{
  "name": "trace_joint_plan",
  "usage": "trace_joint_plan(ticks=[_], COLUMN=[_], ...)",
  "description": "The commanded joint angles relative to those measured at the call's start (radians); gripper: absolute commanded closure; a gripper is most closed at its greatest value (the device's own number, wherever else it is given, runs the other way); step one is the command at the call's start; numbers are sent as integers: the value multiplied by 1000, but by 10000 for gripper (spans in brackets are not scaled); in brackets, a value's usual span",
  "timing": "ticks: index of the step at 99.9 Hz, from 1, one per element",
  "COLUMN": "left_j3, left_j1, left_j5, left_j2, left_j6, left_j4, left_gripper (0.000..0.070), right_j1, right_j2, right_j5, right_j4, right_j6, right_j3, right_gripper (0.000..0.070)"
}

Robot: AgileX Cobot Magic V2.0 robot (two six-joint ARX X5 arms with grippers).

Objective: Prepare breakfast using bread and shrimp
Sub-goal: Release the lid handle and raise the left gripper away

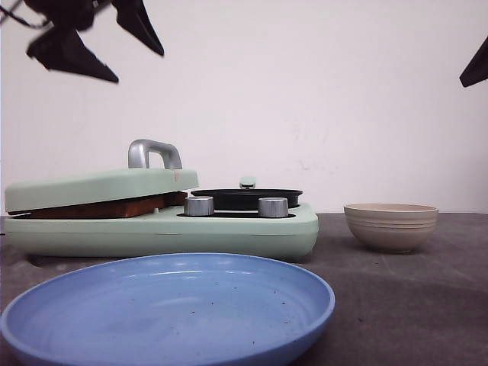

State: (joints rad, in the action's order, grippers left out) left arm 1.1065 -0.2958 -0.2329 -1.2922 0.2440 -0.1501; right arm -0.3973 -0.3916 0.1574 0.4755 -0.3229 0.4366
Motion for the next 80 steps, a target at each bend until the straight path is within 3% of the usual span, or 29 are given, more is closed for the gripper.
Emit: trace_joint_plan(ticks=[1, 21, 38, 80], left_j3=[18, 18, 18, 10], left_j1=[3, 8, 8, 8], left_j5=[5, 5, 7, 19], left_j2=[26, 142, 219, 360], left_j6=[-26, -83, -108, -152], left_j4=[-5, -75, -172, -255], left_gripper=[225, 226, 226, 226], right_j1=[-4, -4, -4, -4], right_j2=[-5, -5, -5, -6], right_j5=[3, 60, 63, 79], right_j4=[-11, -11, -4, -17], right_j6=[-14, -19, -84, -85], right_j3=[5, 5, 5, 34], right_gripper=[244, 244, 244, 267])
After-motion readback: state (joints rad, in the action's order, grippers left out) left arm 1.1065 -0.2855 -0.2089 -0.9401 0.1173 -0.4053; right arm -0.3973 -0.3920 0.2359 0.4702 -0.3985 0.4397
